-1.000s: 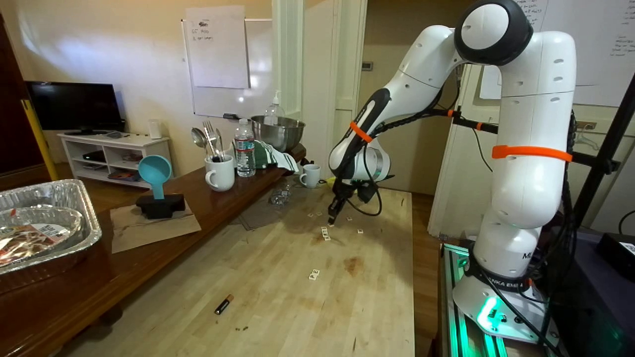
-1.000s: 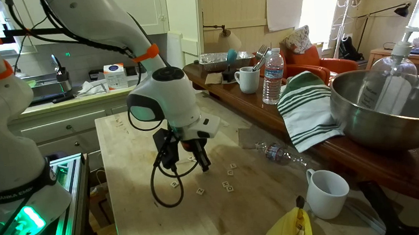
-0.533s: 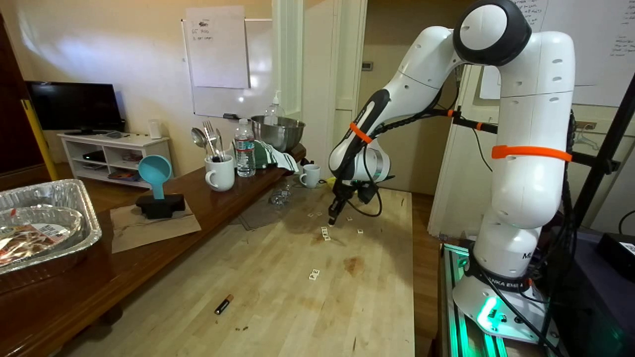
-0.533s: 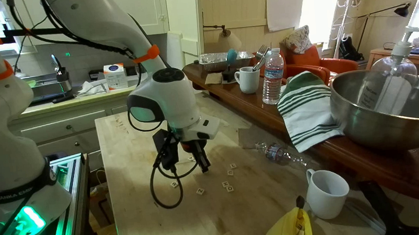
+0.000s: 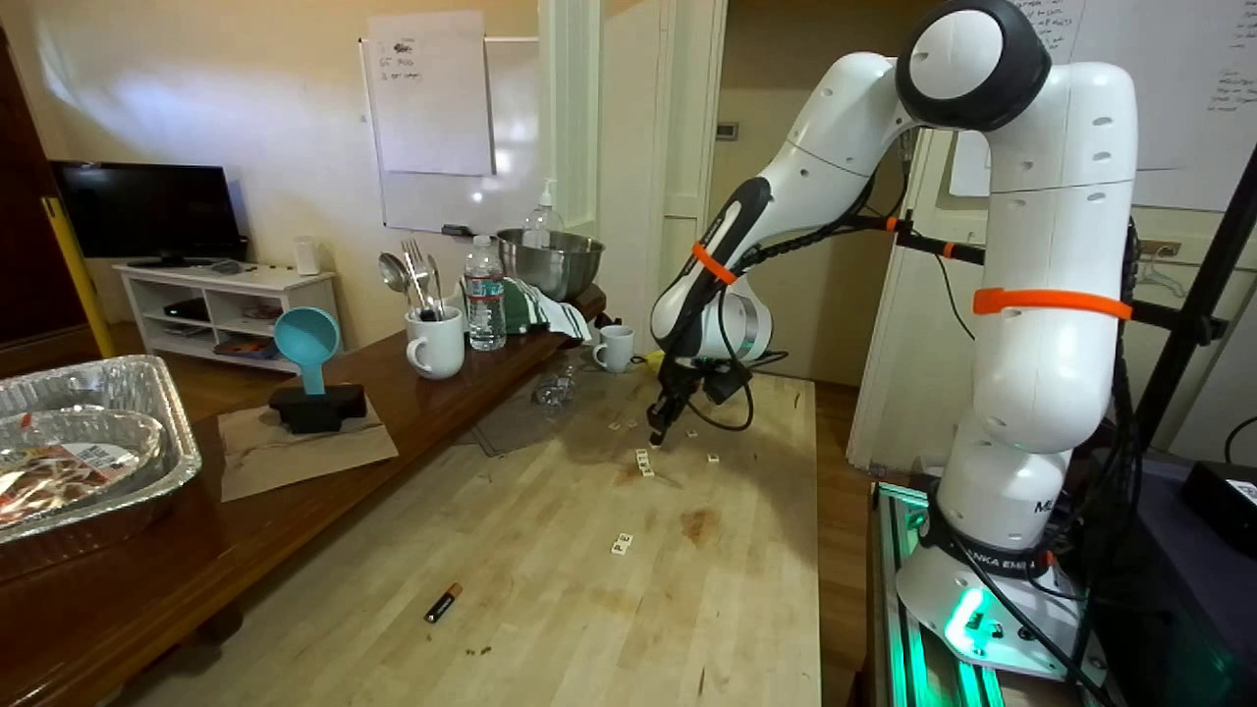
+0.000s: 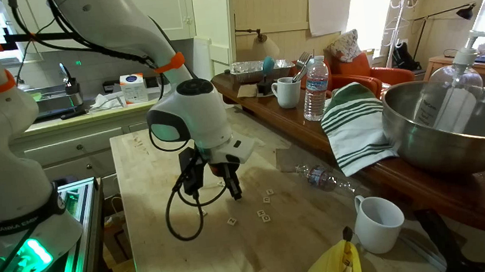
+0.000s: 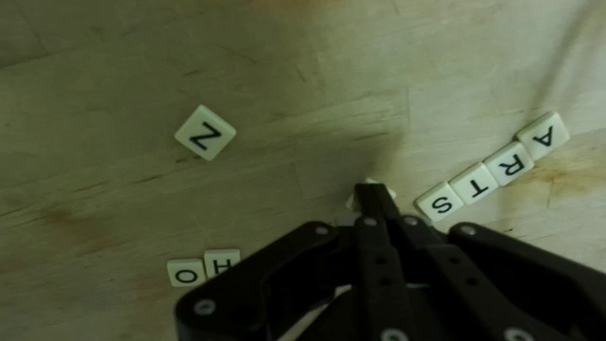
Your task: Move a letter tile backwards
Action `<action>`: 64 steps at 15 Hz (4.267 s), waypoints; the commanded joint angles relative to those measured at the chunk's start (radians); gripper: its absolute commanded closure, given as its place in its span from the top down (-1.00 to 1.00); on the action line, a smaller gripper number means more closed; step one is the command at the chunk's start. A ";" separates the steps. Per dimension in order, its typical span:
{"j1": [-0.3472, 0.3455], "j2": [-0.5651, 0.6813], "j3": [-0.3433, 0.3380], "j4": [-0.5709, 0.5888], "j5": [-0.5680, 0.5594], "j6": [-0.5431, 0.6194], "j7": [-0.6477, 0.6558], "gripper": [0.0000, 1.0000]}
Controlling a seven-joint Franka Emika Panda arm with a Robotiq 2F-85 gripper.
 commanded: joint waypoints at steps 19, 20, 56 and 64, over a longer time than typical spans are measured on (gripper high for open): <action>0.040 0.057 0.001 0.032 0.003 0.024 0.255 -1.00; 0.040 0.057 0.002 0.033 0.003 0.022 0.259 -1.00; 0.038 -0.030 0.027 0.019 0.028 -0.033 0.275 -1.00; 0.051 -0.085 0.024 -0.016 -0.044 -0.071 0.209 0.23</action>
